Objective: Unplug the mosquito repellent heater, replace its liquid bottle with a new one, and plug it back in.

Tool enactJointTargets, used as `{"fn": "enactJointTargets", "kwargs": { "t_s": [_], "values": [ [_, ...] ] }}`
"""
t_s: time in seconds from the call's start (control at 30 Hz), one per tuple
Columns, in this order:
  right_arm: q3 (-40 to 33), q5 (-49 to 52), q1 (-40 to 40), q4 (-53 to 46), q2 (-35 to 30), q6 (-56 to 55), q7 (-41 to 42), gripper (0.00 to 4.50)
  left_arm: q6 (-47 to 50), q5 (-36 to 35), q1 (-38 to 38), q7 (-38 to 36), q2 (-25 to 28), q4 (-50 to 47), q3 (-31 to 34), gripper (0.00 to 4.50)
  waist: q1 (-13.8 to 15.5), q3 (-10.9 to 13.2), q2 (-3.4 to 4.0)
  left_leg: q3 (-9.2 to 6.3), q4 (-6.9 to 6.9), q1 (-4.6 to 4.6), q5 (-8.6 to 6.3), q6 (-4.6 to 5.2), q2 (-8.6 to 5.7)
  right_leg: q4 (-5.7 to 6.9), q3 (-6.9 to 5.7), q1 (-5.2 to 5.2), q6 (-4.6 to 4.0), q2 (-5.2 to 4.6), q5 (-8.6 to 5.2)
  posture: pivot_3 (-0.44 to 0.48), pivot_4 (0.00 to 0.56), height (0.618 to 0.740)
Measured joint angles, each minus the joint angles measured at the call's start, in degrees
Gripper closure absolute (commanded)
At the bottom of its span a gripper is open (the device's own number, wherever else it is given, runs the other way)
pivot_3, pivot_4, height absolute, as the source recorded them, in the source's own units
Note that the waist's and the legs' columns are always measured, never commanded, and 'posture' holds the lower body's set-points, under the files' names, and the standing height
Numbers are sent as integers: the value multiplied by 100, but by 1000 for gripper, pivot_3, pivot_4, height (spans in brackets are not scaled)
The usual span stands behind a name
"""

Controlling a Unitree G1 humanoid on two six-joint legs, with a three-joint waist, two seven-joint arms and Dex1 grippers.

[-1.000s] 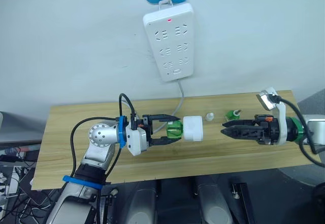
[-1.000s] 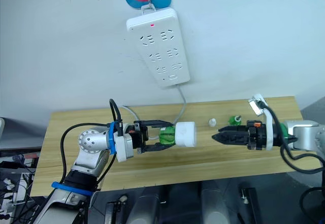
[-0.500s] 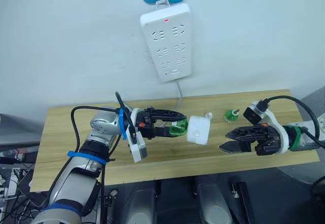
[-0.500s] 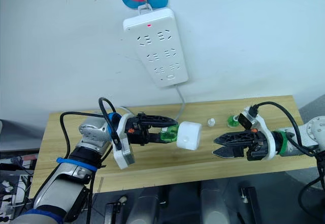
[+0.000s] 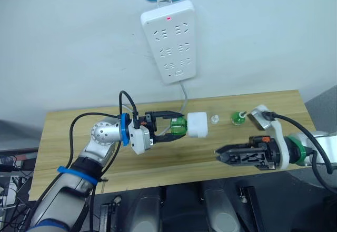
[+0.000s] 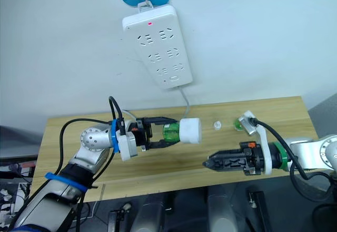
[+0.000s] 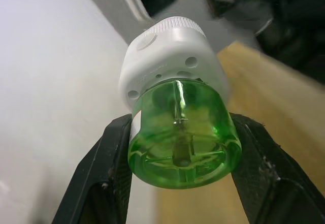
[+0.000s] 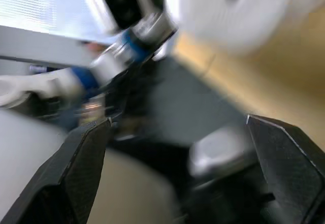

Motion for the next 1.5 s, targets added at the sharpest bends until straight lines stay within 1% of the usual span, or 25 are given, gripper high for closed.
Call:
{"fn": "enactJointTargets", "kwargs": {
  "t_s": [0.1,0.17,0.23,0.33,0.43,0.57,0.6,0.7,0.83,1.0,1.1,1.13,1.2,1.33,1.37,1.5],
  "values": [
    [-117,-1592,270,-569,122,-750,760,38,1298,-554,367,6,123,-775,180,2245,26,-7,1,-9,0,4,-6,11,0,4,-6,3,0,14,0,-76,322,740],
    [-113,-2369,412,-747,296,-1227,1273,38,1763,-713,427,-77,114,-1041,297,2245,72,-7,0,-8,3,3,-7,12,-2,4,-8,4,1,18,-1,-79,315,740],
    [-104,-2815,477,-819,424,-1513,1571,38,1955,-748,428,-173,54,-1188,398,2245,90,-8,-2,-2,4,4,3,-5,-9,3,-7,5,1,18,0,-83,313,740],
    [-67,-3500,488,-836,615,-1943,1966,38,2106,-734,420,-429,-84,-1246,543,2245,89,-20,-13,4,5,4,4,-6,-10,2,-5,6,1,17,0,-87,314,740],
    [37,-3866,317,-823,814,-2119,2175,38,2222,-733,417,-698,-176,-1249,600,2245,86,-27,-17,3,6,5,4,-6,-7,3,-5,6,1,17,0,-91,313,740],
    [113,-3932,-2,-766,1044,-2085,2277,38,2285,-713,442,-1031,-295,-1269,708,2245,85,-33,-23,3,5,5,4,-7,-6,3,-4,6,0,13,0,-94,310,740],
    [116,-3917,-94,-748,1075,-2020,2277,38,2285,-705,451,-1089,-332,-1276,748,2245,85,-34,-24,2,6,5,4,-7,-7,3,-4,6,0,12,0,-96,303,740],
    [130,-3786,-323,-723,1181,-1802,2282,38,2286,-678,486,-1209,-428,-1289,821,2245,89,-46,-30,0,6,5,4,-7,-7,2,-6,6,0,10,0,-96,309,740],
    [187,-3632,-450,-725,1257,-1535,2333,38,2330,-582,459,-1240,-608,-1290,860,2245,92,-50,-35,1,8,4,4,-6,-8,3,-5,7,0,9,0,-93,307,740],
    [261,-3713,-552,-724,1423,-1496,2380,38,2438,-576,419,-1271,-706,-1316,990,2245,87,-53,-33,0,8,5,4,-7,-7,4,-7,7,0,10,0,-92,302,740],
    [291,-3778,-552,-718,1456,-1497,2408,584,2455,-571,424,-1367,-719,-1340,1018,2245,88,-59,-35,0,9,5,4,-7,-8,4,-7,7,0,10,0,-92,302,740],
    [291,-3818,-552,-708,1471,-1499,2408,910,2457,-570,431,-1379,-720,-1363,1019,2245,88,-63,-35,0,9,5,4,-7,-8,5,-7,7,0,10,0,-97,293,740],
    [284,-3906,-555,-693,1489,-1526,2413,1515,2504,-562,447,-1377,-735,-1380,1036,2245,88,-84,-33,0,8,5,4,-7,-8,4,-7,6,0,10,0,-100,301,740],
    [285,-3952,-555,-677,1525,-1531,2440,1511,2573,-558,448,-1397,-755,-1380,1063,2245,88,-114,-33,1,8,5,4,-6,-8,4,-6,7,0,10,0,-100,301,740],
    [285,-3968,-555,-677,1537,-1531,2449,1511,2580,-555,454,-1409,-762,-1380,1074,2245,88,-119,-33,0,9,5,4,-6,-8,4,-6,7,0,10,0,-101,288,740],
    [283,-4057,-553,-671,1542,-1547,2529,1511,2611,-497,463,-1423,-802,-1394,1100,2245,88,-154,-37,0,8,5,4,-6,-8,3,-7,7,0,10,0,-101,287,740]
  ]
}}
